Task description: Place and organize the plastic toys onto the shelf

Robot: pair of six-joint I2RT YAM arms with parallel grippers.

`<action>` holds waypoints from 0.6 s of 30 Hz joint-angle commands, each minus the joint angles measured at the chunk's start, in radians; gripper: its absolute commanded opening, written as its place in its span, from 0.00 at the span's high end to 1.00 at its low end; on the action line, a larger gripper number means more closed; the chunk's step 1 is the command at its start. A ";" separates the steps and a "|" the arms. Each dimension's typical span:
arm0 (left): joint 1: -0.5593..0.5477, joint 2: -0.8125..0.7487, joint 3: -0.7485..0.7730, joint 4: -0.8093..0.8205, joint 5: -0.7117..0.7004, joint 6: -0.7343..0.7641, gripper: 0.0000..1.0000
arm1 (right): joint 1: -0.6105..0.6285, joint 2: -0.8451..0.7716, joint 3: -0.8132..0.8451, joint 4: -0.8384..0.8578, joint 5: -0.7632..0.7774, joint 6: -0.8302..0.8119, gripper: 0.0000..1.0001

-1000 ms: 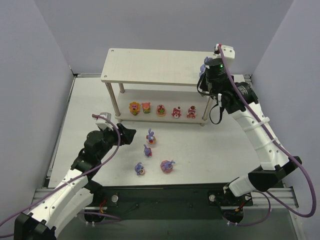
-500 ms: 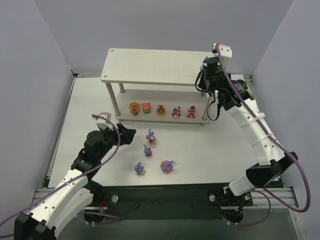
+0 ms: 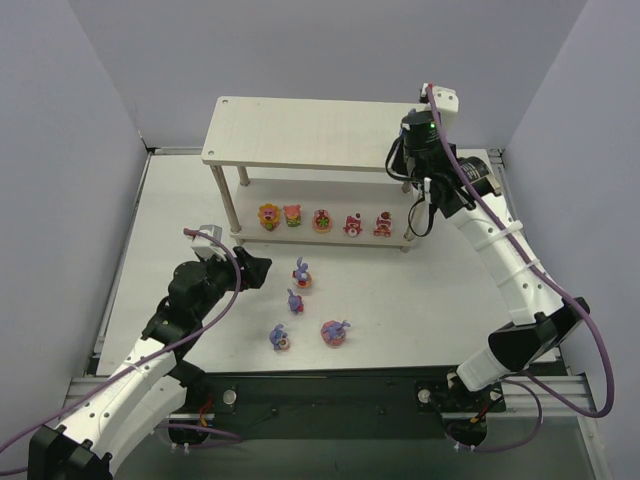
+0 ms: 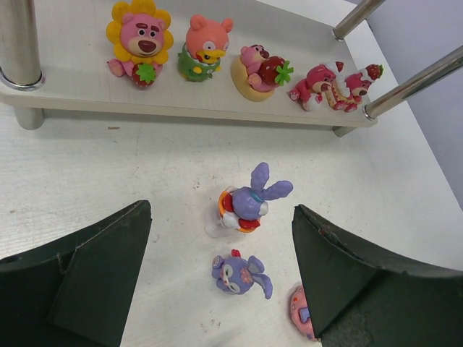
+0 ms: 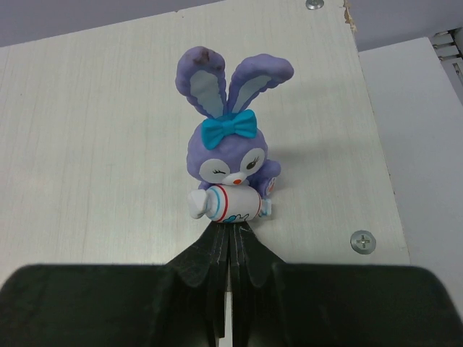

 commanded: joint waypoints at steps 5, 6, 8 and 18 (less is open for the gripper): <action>-0.004 -0.003 0.028 0.002 -0.009 0.002 0.11 | 0.003 -0.086 -0.032 -0.007 -0.060 0.012 0.94; -0.004 0.000 0.028 0.001 -0.009 0.002 0.11 | 0.003 -0.103 -0.041 0.001 -0.072 0.012 0.89; -0.004 0.005 0.031 0.001 -0.009 -0.001 0.11 | 0.003 -0.149 -0.062 0.021 -0.103 0.008 0.82; -0.004 -0.012 0.031 -0.022 -0.050 -0.008 0.11 | 0.007 -0.411 -0.287 0.044 -0.176 0.018 0.44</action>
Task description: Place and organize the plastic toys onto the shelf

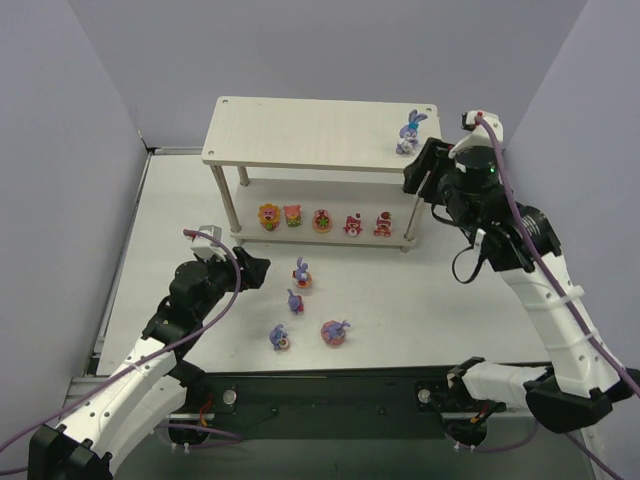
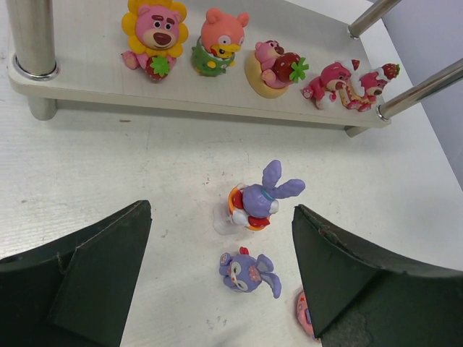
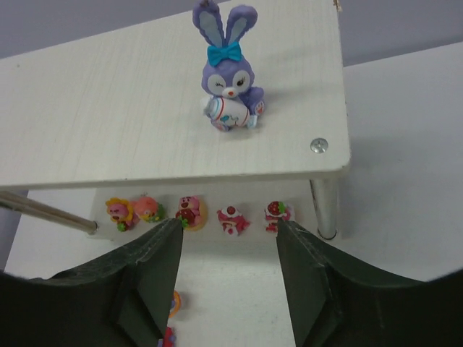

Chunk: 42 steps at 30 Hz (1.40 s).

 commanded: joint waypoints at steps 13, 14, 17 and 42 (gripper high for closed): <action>-0.009 -0.015 0.025 0.004 -0.006 -0.015 0.03 | 0.205 -0.270 -0.592 0.099 -0.115 -0.002 0.24; -0.009 -0.016 0.022 0.004 -0.006 -0.016 0.03 | 0.243 -0.256 -0.615 0.131 -0.132 -0.019 0.23; -0.012 -0.016 0.019 0.013 -0.003 -0.024 0.03 | 0.297 -0.200 -0.686 0.253 -0.204 -0.051 0.22; -0.016 -0.019 0.033 -0.006 -0.012 -0.010 0.03 | 0.708 -0.146 -1.108 0.602 -0.017 0.050 0.08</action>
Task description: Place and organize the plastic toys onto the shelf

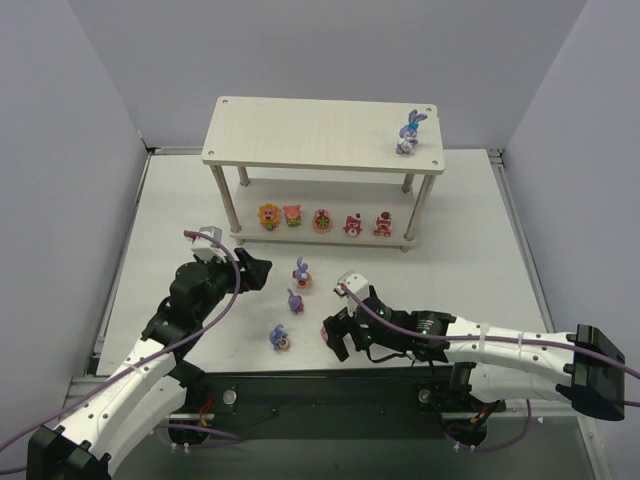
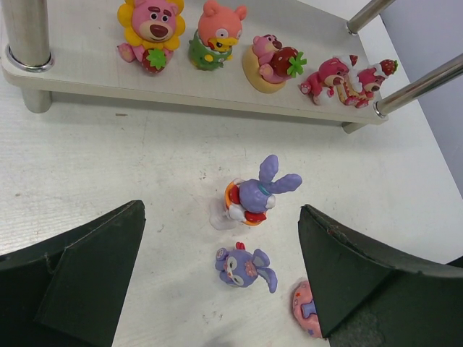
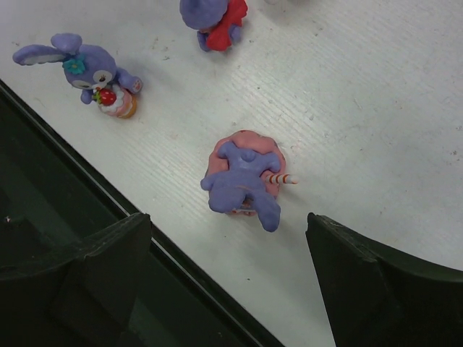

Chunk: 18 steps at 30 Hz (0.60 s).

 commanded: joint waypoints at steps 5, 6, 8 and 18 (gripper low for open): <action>-0.004 -0.008 0.030 0.022 -0.002 0.000 0.03 | 0.107 0.140 -0.115 0.313 0.317 0.180 0.18; -0.004 -0.010 0.028 0.019 0.000 0.000 0.03 | 0.115 0.172 -0.108 0.316 0.361 0.192 0.19; -0.004 -0.013 0.030 0.013 -0.003 0.001 0.03 | 0.147 0.197 -0.101 0.319 0.427 0.224 0.22; -0.006 -0.025 0.025 0.007 -0.013 0.001 0.03 | 0.205 0.271 -0.093 0.353 0.595 0.289 0.39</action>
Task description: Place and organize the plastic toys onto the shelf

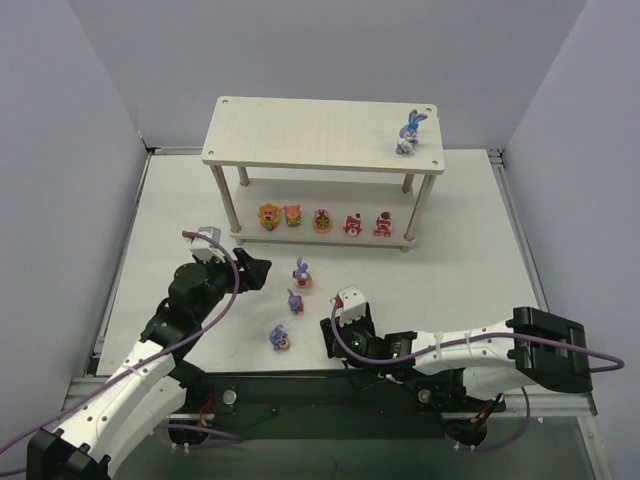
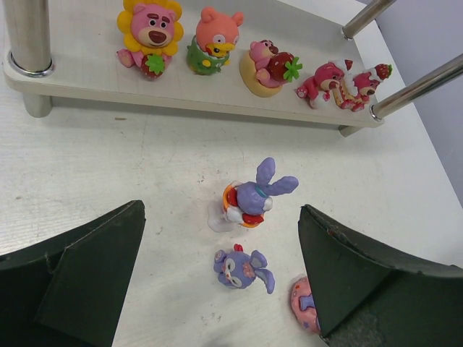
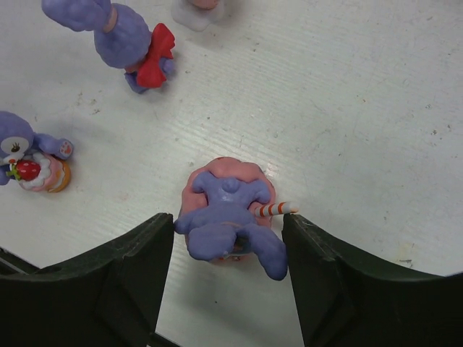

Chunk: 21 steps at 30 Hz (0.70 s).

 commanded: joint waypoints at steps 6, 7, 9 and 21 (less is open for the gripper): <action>-0.006 -0.008 0.025 0.010 -0.011 0.003 0.03 | 0.013 0.065 0.043 -0.002 0.137 0.098 0.55; -0.006 -0.010 0.024 0.010 -0.011 0.003 0.03 | 0.013 0.066 0.049 -0.014 0.140 0.110 0.66; -0.006 -0.008 0.024 0.013 -0.011 0.002 0.03 | 0.015 0.070 0.067 -0.040 0.154 0.108 0.75; -0.006 -0.010 0.022 0.013 -0.009 0.000 0.03 | 0.007 -0.042 0.218 -0.198 0.229 -0.024 1.00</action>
